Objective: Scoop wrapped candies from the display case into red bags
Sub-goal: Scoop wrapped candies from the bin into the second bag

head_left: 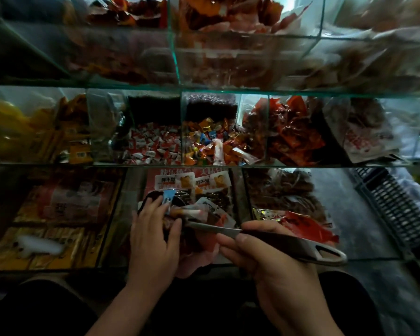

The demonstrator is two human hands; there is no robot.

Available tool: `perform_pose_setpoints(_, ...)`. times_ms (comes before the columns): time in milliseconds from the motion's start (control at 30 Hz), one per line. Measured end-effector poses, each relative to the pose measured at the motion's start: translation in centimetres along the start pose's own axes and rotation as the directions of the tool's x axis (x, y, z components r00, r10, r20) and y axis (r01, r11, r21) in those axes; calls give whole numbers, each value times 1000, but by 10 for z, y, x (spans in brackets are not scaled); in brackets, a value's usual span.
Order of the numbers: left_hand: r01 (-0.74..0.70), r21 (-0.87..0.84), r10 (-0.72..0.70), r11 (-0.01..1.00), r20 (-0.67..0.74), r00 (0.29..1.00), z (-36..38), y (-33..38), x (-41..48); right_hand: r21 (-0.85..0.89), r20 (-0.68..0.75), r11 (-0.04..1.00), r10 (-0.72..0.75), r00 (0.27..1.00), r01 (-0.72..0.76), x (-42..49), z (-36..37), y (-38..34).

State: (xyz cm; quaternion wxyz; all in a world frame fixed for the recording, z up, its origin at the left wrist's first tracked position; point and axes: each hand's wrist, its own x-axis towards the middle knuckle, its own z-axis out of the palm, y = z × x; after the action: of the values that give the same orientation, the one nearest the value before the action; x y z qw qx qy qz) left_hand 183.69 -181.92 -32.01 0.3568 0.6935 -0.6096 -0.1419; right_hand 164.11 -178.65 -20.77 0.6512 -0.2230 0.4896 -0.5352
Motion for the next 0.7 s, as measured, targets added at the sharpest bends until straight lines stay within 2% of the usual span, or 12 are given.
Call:
perform_pose_setpoints(100,-38,-21,37,999,-48,998,-2,11,13,5,13,999,-44,999,44,-4,5,-12)
perform_pose_setpoints(200,-88,-49,86,995,-40,995,-1,25,31,31,-38,995,-89,995,90,-2,8,-23)
perform_pose_setpoints(333,-205,-163,218,965,63,974,3,47,66,70,-123,978,-188,974,197,7,9,-43)
perform_pose_setpoints(433,-327,-161,345,931,99,933,13,63,105,89,-159,959,-254,954,270,28,4,-59)
perform_pose_setpoints(533,-277,-160,307,948,209,929,24,77,143,67,-142,940,-322,936,333,58,8,-67)
perform_pose_setpoints(600,-171,-183,217,968,269,938,32,79,159,-74,-125,909,-416,901,409,85,15,-64)
perform_pose_setpoints(633,-114,-207,170,972,276,946,34,78,161,-244,-102,850,-501,859,466,101,18,-61)
perform_pose_setpoints(667,-64,-235,128,970,266,956,35,75,159,-442,-33,723,-604,796,531,118,20,-59)
perform_pose_setpoints(700,-29,-259,94,965,244,965,35,73,154,-605,96,540,-680,727,585,133,22,-58)
